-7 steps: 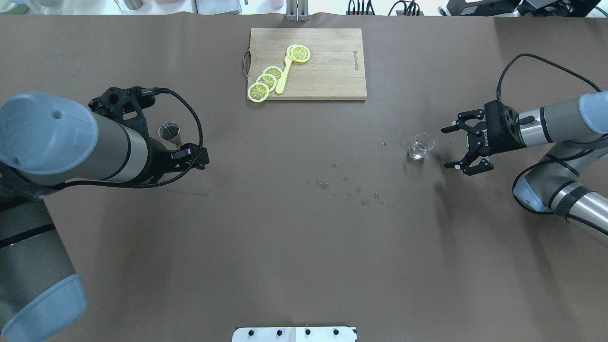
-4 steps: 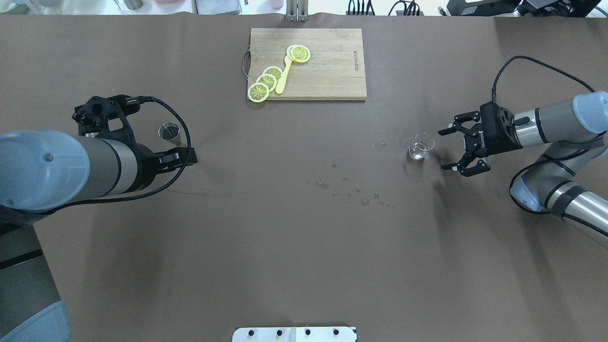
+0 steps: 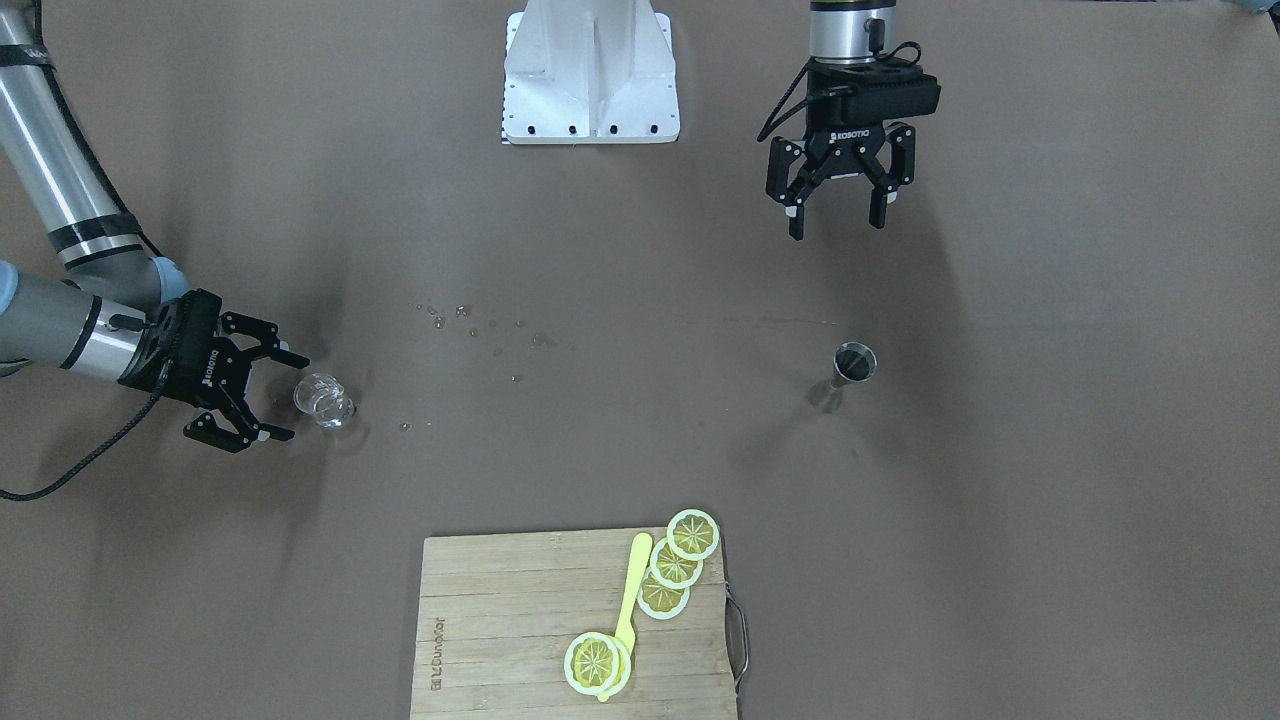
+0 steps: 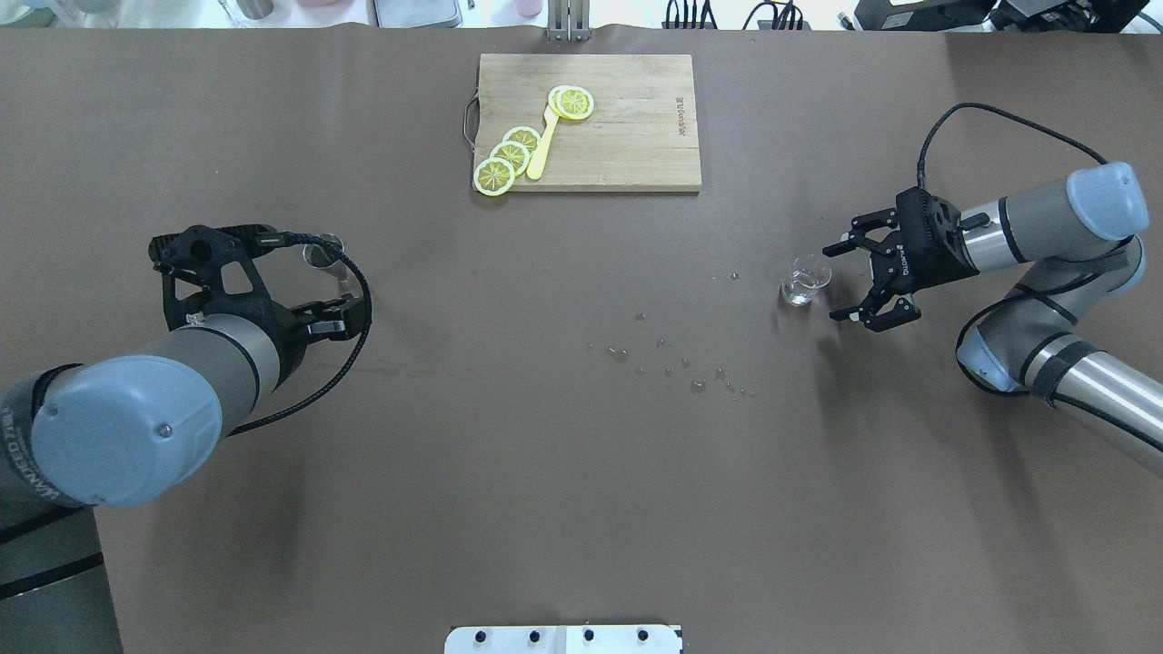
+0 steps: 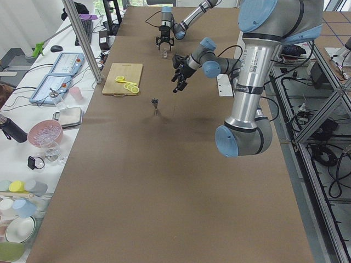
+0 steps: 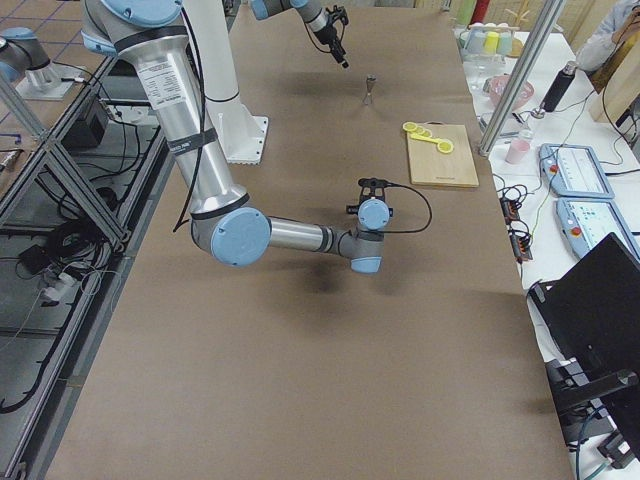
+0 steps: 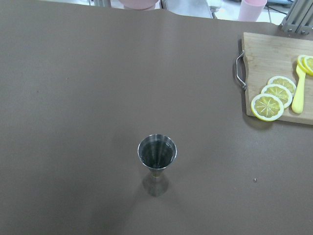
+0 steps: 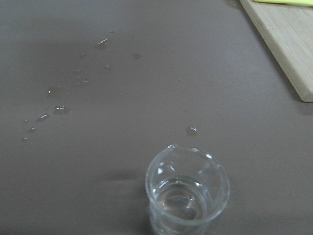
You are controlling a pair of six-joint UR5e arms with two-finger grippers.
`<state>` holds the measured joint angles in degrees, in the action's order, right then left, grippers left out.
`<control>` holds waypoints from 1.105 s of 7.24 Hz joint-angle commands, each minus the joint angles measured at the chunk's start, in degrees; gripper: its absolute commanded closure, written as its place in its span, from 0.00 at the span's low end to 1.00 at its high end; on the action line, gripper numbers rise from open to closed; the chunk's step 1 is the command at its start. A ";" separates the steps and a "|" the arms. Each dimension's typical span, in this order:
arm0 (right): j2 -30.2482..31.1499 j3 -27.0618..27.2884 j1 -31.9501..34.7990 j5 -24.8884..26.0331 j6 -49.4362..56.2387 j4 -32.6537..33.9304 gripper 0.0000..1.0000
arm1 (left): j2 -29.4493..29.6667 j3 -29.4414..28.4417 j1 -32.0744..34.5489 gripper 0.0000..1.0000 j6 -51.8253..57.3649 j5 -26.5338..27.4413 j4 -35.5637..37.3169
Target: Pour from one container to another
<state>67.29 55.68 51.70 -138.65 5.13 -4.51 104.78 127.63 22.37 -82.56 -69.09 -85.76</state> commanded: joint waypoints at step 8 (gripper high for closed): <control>-1.72 -0.83 -0.98 -1.01 -0.39 0.56 0.04 | -0.45 -6.50 -7.86 0.02 -23.61 15.21 -0.02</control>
<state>65.70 55.10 50.77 -139.73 4.75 -3.97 104.31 122.52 14.74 -105.53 -54.27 -85.85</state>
